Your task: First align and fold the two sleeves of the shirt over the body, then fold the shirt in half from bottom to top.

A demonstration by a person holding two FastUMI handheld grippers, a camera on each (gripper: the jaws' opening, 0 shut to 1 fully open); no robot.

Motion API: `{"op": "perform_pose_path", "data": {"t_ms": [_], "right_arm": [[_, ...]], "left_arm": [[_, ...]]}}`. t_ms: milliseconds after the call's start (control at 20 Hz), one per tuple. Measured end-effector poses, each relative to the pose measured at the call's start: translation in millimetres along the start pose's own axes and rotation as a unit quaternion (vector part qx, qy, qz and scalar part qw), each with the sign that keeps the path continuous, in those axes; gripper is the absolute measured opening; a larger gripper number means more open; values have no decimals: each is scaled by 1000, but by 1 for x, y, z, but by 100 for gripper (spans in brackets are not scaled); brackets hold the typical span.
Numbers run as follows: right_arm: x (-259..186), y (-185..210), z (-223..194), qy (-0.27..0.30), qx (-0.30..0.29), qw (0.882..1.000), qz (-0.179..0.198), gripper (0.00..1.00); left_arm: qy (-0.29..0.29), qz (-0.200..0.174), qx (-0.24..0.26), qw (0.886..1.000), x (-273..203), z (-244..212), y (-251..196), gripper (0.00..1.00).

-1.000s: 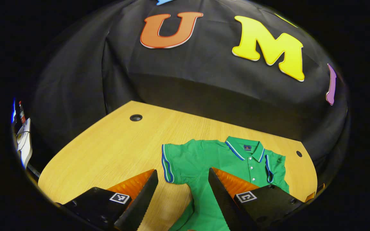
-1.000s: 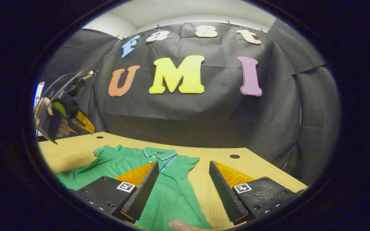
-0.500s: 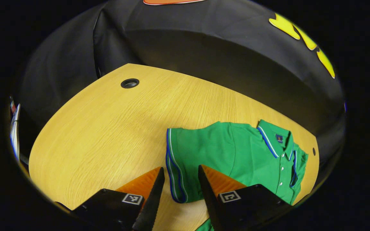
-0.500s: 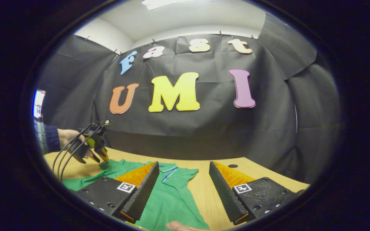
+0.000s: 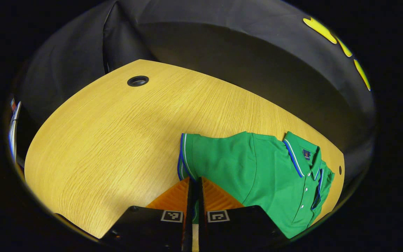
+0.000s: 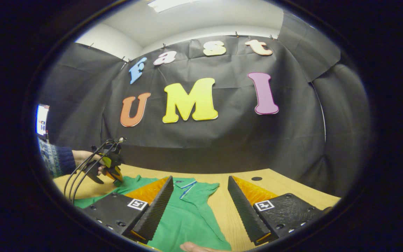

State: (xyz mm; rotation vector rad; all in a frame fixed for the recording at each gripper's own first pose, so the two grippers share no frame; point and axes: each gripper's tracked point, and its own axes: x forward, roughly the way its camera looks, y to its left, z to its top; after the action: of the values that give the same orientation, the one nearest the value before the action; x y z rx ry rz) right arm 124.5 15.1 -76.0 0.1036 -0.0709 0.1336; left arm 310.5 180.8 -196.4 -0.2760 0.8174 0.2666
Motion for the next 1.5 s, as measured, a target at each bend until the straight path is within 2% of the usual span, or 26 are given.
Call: {"op": "perform_pose_path", "data": {"t_ms": [300, 500, 650, 800, 850, 900, 950, 1000, 1050, 1100, 1150, 1200, 1250, 1300, 1350, 1400, 1500], "right_arm": [[2, -4, 1, 1, 9, 1000, -5, 95], [2, -8, 3, -4, 11, 1000, -11, 95], [3, -8, 0, -4, 10, 1000, -11, 96], [4, -10, -1, 0, 6, 1000, -12, 96], [4, -10, 0, -1, 7, 1000, -12, 96], [3, -10, 1, -2, 9, 1000, -12, 96], [2, -12, 4, -6, 13, 1000, -13, 96], [2, -12, 6, -11, 16, 1000, -13, 96], [2, -15, 6, -11, 18, 1000, -14, 96], [1, -15, 5, -10, 22, 1000, -14, 96], [1, -15, 4, -6, 26, 1000, -12, 96], [-1, -16, 4, -5, 30, 999, -12, 96], [-3, -15, 10, -11, 37, 999, -9, 92], [-5, -15, 16, -21, 38, 999, -5, 96], [-7, -18, 21, -34, 34, 999, -8, 95], [-9, -22, 22, -41, 27, 999, -14, 99], [-11, -22, 24, -40, 24, 999, -22, 95]], "left_arm": [[-33, 3, 60, 998, -30, 19, -38, 9], [-30, 8, 119, 992, -33, 6, -81, 10], [-32, -4, 157, 987, -35, -7, -121, 9], [-32, -3, 203, 979, -38, -17, -151, 11], [-30, -9, 217, 976, -40, -23, -162, 14], [-33, -23, 227, 973, -44, -26, -175, 26], [-41, -25, 234, 971, -49, -28, -183, 29], [-49, -26, 245, 968, -55, -28, -190, 67], [-57, -25, 252, 966, -62, -30, -192, 65], [-65, -23, 256, 964, -70, -31, -195, 82], [-74, -23, 255, 964, -79, -32, -197, 85], [-89, -27, 252, 963, -93, -34, -198, 80], [-110, -40, 247, 962, -107, -35, -197, 84], [-131, -52, 245, 959, -121, -39, -195, 92], [-150, -58, 242, 957, -136, -45, -186, 86], [-167, -64, 237, 955, -152, -51, -180, 97], [-196, -81, 224, 951, -189, -68, -164, 100]]}}
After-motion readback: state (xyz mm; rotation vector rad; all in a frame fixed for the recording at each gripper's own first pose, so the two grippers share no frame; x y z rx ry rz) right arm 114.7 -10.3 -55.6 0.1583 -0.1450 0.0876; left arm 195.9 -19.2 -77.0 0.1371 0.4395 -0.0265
